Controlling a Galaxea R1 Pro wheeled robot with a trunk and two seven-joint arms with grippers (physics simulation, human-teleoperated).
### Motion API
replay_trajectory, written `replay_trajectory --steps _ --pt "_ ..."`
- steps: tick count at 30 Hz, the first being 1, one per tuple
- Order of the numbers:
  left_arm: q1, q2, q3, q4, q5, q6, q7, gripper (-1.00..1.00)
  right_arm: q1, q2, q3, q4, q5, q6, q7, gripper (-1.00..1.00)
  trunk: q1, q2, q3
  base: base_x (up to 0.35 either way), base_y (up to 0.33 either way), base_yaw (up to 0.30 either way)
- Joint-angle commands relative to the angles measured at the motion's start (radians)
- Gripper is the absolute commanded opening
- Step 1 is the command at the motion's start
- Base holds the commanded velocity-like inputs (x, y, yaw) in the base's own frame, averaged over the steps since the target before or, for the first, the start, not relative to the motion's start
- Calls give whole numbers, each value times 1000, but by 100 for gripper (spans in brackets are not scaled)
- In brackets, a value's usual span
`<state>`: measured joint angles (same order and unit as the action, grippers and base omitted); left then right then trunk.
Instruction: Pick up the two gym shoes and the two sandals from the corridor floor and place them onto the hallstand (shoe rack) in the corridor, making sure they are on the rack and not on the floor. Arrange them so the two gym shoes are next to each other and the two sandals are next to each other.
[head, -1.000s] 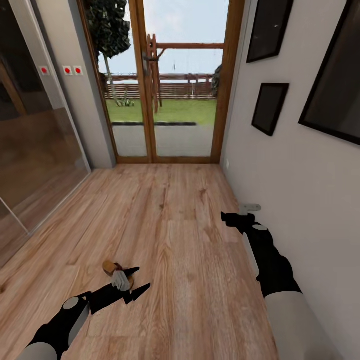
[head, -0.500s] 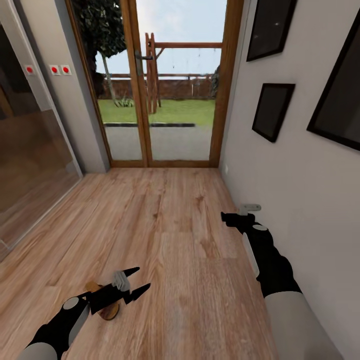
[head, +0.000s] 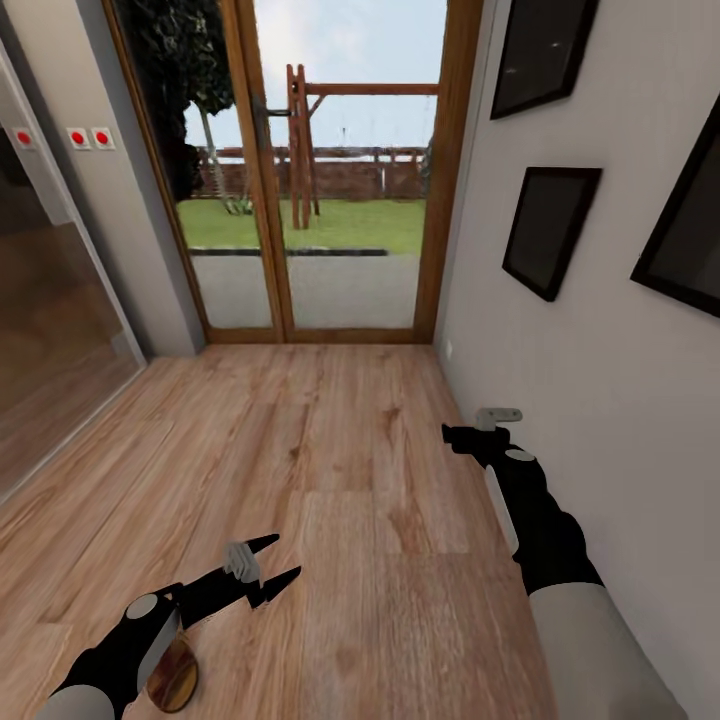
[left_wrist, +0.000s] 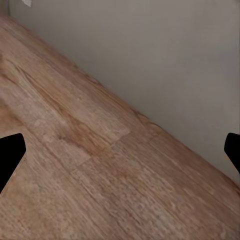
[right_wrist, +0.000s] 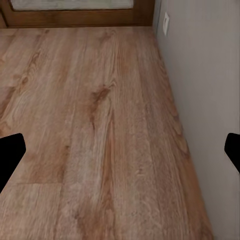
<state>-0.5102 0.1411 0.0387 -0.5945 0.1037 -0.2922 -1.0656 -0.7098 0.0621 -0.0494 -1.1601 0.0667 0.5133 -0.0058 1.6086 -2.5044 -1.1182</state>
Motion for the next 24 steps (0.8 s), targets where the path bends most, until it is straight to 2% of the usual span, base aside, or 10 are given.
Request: replay_trajectory --steps 1,11,24 --pt "-1 0 1 1 1 -5 -4 100 0 1 -1 -1 7 5 1 100 0 0 -1 339 -156 0" --pt "-1 0 1 1 1 -5 -4 100 0 1 -2 -1 7 5 1 100 0 0 -1 340 -137 0" --pt "-1 0 1 1 2 -5 -4 100 0 1 -2 -1 7 5 1 100 0 0 -1 349 -13 0"
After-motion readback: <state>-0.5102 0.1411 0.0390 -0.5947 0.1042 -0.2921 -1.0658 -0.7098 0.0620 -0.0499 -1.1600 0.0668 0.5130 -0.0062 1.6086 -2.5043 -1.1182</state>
